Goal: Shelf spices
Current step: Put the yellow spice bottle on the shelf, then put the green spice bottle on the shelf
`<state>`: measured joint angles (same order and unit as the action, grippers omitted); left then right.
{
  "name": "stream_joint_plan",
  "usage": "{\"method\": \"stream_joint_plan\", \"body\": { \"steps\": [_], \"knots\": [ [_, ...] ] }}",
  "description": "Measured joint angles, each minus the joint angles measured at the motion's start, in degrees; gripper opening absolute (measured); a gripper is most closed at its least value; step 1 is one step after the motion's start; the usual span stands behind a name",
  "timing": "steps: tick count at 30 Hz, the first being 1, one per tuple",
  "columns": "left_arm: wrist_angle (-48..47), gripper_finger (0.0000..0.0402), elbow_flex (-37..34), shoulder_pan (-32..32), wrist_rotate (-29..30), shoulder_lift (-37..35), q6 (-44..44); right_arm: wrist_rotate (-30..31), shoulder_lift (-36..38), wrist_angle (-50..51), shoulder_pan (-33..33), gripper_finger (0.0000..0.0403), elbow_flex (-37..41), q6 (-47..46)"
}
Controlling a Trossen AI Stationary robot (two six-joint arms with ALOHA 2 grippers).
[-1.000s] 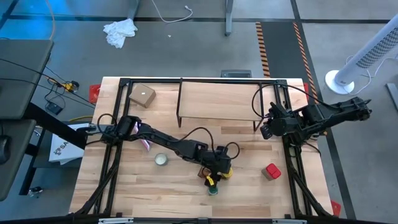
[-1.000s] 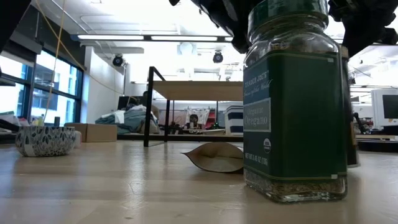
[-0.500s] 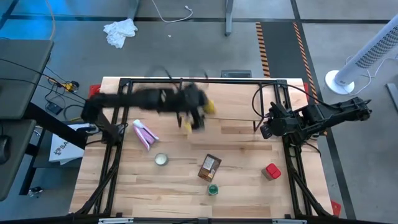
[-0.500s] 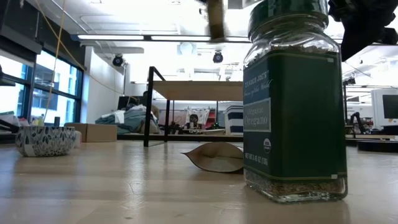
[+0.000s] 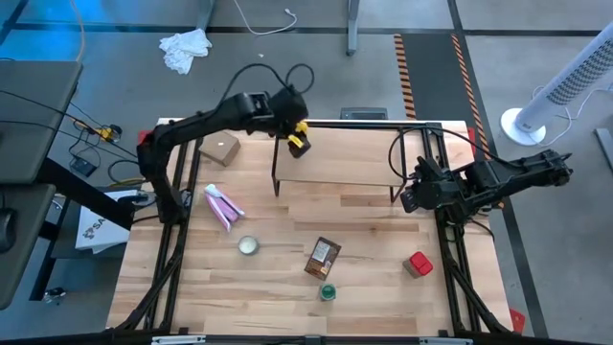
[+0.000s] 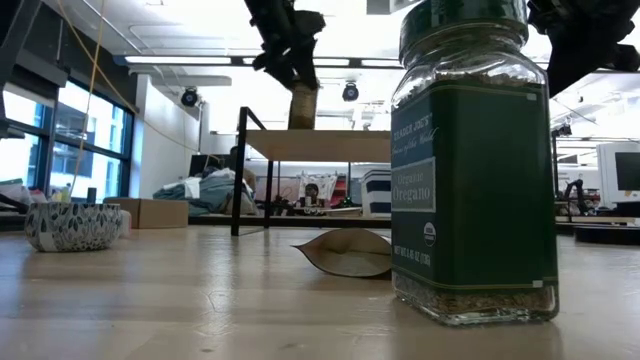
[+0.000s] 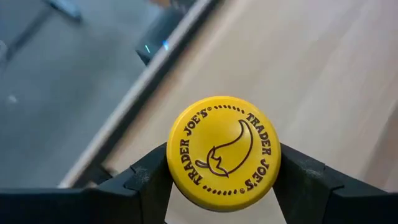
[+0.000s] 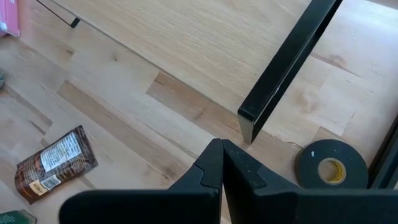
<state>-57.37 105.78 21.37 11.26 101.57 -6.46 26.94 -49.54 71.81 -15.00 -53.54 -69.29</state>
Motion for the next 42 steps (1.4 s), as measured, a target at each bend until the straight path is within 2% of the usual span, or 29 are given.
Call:
{"method": "stream_joint_plan", "body": {
  "steps": [5, 8, 11, 18, 26, 35, 39, 42],
  "knots": [
    [-4.5, 0.022, -0.6, -1.5, 0.8, 0.8, 0.0, 0.0, 0.0, 0.0, 0.0, 0.0, 0.0, -0.3],
    [-3.4, 0.022, -2.4, -2.2, 4.4, 0.4, 0.6, 0.0, 0.0, 0.1, 0.0, 0.0, 0.0, -0.3],
    [-2.5, 0.0222, -3.2, -2.1, 4.7, 0.3, -1.8, 0.0, 0.0, 0.1, 0.0, 0.0, 0.0, -0.2],
    [-3.3, 0.0294, -4.0, -3.0, 6.0, 0.8, -4.8, 0.0, 0.0, 0.2, 0.0, 0.0, 0.0, -0.2],
    [-3.0, 0.0305, -3.9, -3.1, 6.2, -3.6, -5.8, 0.0, 0.0, 0.3, 0.0, 0.0, 0.0, -0.2],
    [-2.9, 0.0306, -3.8, -3.8, 5.0, -12.6, -6.8, -1.2, 0.1, -0.1, 0.0, 0.0, 0.0, 0.3],
    [-3.1, 0.0307, -3.8, -8.5, 4.1, -17.6, -10.3, -4.7, 0.1, -4.3, 0.0, 0.0, 0.0, 2.2],
    [-2.6, 0.0307, -6.3, -16.2, 7.7, -20.5, -11.3, -6.9, -0.3, -7.1, 0.0, 0.0, 0.0, 3.6]
  ]
}}
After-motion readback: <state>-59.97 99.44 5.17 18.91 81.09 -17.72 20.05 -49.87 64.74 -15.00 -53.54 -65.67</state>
